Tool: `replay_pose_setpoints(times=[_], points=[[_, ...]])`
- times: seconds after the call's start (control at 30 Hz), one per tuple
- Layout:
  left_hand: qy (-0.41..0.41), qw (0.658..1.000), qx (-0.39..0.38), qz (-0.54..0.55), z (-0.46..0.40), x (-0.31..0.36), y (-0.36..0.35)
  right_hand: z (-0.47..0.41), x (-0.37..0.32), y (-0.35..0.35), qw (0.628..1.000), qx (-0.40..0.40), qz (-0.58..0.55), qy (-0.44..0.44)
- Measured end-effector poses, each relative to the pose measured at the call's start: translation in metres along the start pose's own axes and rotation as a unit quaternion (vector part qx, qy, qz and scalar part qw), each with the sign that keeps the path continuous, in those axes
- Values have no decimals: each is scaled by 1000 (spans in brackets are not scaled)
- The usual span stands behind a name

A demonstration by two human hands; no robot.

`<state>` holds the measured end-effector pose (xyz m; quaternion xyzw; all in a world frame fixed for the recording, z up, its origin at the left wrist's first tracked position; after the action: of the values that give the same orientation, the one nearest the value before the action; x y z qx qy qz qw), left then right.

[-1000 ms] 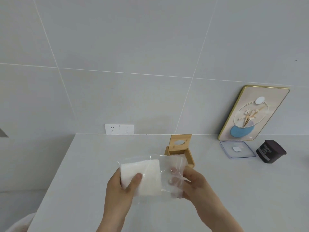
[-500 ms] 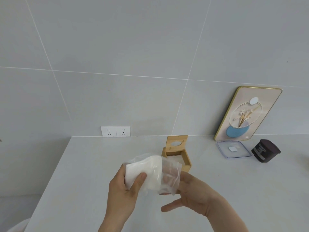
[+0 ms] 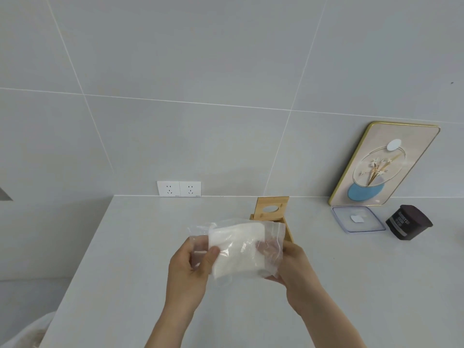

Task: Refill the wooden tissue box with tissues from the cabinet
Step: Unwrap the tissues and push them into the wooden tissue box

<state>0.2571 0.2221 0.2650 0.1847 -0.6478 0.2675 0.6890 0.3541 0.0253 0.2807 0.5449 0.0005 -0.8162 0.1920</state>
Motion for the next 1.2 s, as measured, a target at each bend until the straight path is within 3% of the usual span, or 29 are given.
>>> replay_pose_setpoints(times=[0.23,0.4,0.53,0.63,0.7,0.77,0.93,1.2], points=[[101,988,96,74,-22,-41,21,-11,8,33,992,99,-81,-2],[199,975,91,44,-36,-101,25,-17,17,45,988,142,-66,7],[287,947,77,-125,-31,-141,31,-16,24,43,991,121,-64,3],[231,941,118,-217,-30,-125,31,-16,30,40,992,98,-79,-10],[200,964,83,-152,-31,-104,11,-15,32,35,993,71,-89,-20],[222,973,-4,-58,-29,-86,-21,-15,34,29,992,51,-107,-31],[294,941,-160,52,-19,-60,-78,-21,37,25,986,2,-156,-54],[244,961,-128,-16,-33,-69,-114,-49,60,58,991,71,-75,-81]])
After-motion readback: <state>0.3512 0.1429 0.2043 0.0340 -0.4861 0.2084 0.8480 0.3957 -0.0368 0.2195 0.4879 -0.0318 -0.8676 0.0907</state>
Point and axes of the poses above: each hand's wrist, its own z-axis away from the middle knuckle, its own y-axis out of the back of the hand, x = y × z, the point moved 7 cm from there along -z, towards the middle knuckle, and after that the axes turned 8 degrees about z, right-handed, at the moved point
